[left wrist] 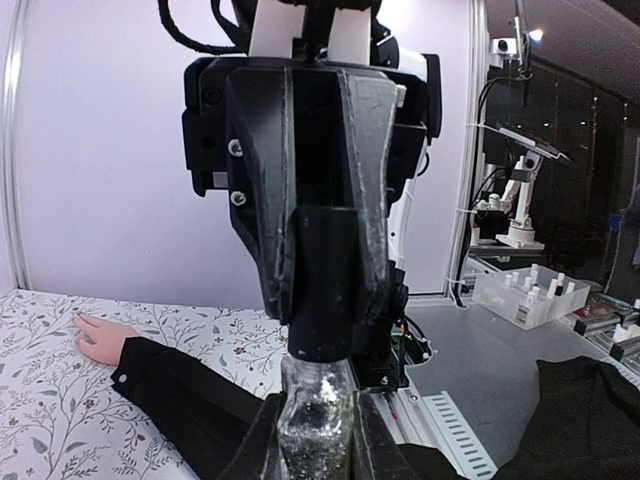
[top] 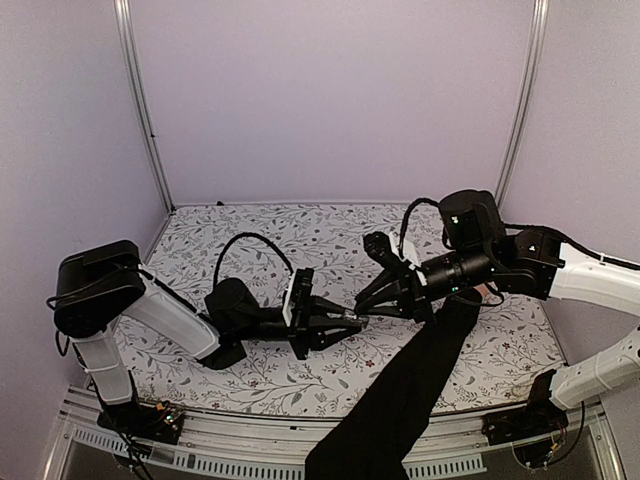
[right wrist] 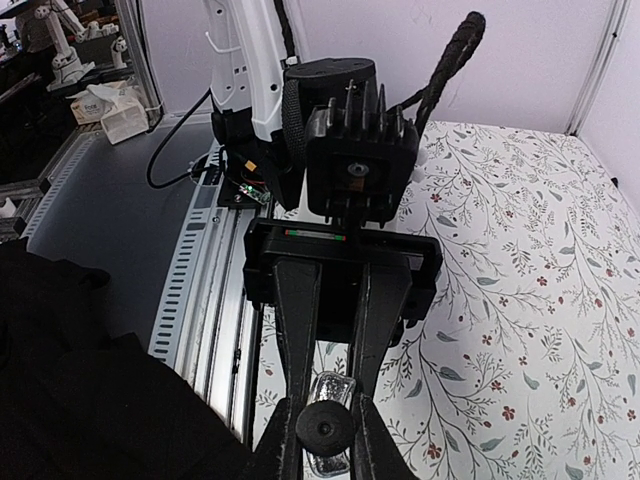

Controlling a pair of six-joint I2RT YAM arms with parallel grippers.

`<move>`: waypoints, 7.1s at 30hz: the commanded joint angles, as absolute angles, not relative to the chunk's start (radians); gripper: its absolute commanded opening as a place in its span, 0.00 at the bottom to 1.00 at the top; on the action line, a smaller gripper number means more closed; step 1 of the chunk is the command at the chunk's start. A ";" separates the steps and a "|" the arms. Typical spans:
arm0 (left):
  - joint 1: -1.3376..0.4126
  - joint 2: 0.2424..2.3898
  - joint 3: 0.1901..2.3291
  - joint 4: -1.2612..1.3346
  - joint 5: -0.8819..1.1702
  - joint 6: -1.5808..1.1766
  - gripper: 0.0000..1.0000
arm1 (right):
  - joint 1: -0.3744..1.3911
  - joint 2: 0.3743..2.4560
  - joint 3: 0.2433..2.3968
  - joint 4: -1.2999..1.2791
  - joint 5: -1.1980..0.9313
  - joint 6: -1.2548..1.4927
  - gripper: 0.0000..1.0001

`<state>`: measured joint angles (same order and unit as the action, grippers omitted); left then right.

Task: Paint the nails
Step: Close the nail polish bottle, then screw the nail polish bottle.

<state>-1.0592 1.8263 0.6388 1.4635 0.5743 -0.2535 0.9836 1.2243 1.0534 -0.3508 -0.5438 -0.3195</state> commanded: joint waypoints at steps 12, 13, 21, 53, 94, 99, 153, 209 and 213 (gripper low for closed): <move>-1.053 1.735 0.671 1.584 0.493 -0.211 0.00 | 0.994 1.275 1.070 -0.364 -0.449 -0.288 0.00; -1.055 1.727 0.673 1.565 0.466 -0.196 0.00 | 0.994 1.284 1.074 -0.366 -0.441 -0.284 0.00; -1.063 1.691 0.683 1.466 0.247 -0.120 0.00 | 0.994 1.333 1.112 -0.353 -0.324 -0.199 0.00; -1.014 1.679 0.741 1.411 0.686 -0.223 0.00 | 0.992 1.195 1.123 -0.310 -0.430 -0.205 0.81; -0.993 1.787 0.944 1.346 1.062 -0.580 0.00 | 0.994 1.236 1.248 -0.452 -0.845 -0.366 0.22; -0.993 1.771 0.940 1.309 1.012 -0.569 0.00 | 0.994 1.238 1.231 -0.423 -0.857 -0.343 0.15; -1.158 1.565 0.797 1.306 -0.190 0.021 0.00 | 0.994 1.229 1.055 -0.077 -0.399 0.055 0.05; -0.983 1.755 0.959 1.387 1.094 -0.560 0.00 | 0.994 1.239 1.260 -0.355 -0.894 -0.320 0.38; -0.982 1.758 0.957 1.387 1.086 -0.557 0.00 | 0.994 1.236 1.258 -0.348 -0.895 -0.316 0.33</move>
<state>-0.9932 1.7481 0.9379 1.3483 1.0904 -0.5499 0.9882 1.2343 1.2465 -0.3592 -0.8749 -0.3153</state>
